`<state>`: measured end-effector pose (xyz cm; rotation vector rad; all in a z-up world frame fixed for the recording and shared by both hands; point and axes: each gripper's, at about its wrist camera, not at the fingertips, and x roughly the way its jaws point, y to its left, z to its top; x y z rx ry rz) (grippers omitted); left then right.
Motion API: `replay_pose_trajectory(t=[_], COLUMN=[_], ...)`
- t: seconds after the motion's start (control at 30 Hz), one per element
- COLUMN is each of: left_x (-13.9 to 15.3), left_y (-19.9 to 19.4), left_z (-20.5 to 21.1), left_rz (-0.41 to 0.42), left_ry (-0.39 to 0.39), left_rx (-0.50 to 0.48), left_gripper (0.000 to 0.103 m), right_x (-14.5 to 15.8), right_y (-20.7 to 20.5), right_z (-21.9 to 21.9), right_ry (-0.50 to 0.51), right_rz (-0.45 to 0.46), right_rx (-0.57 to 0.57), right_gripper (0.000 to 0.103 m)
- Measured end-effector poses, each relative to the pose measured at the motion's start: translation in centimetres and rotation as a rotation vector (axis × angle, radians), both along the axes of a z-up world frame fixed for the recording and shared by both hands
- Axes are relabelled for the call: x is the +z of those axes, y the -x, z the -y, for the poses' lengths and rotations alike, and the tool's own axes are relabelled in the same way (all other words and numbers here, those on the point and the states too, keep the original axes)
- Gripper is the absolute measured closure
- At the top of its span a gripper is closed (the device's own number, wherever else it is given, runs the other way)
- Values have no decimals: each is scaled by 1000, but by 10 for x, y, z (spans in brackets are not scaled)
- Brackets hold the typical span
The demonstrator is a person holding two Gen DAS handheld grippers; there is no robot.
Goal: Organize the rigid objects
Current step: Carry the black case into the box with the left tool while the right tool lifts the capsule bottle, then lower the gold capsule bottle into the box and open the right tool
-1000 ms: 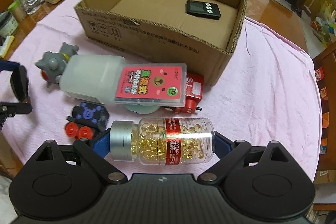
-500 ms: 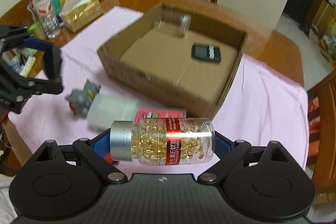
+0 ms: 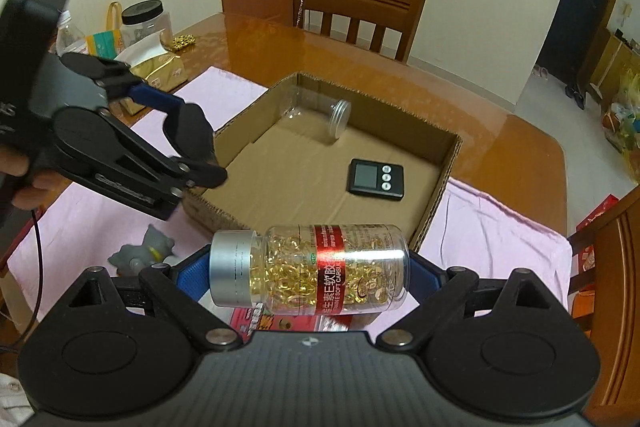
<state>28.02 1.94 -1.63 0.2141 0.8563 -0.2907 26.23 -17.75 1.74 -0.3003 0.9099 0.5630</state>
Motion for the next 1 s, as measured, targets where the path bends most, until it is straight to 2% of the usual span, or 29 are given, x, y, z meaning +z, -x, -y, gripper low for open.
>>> replay_pose_trajectory(t=[0.17,0.3,0.6,0.77,1.0], left_x=[-7,-6,0,0,-4], left_y=[-6,-3,43,68,91], left_z=[-2,-11,-35,-44,-58], left_rz=[65,57,72,83,74], left_ry=[25,61,98,93,41], left_rx=[74,139,277,348,396], left_gripper=[7,7,1,1,1], right_x=[-4,-7,-16,-25,-36], right_y=[-9,-17,-37,-54,-75], right_z=[-1,-3,-7,-12,-22], right_ry=[0,-3,-16,-10,11], right_rz=[-6,-12,-28,-41,-47], right_rx=[-1,-7,-40,-69,-105], right_gripper=[6,6,6,6,6])
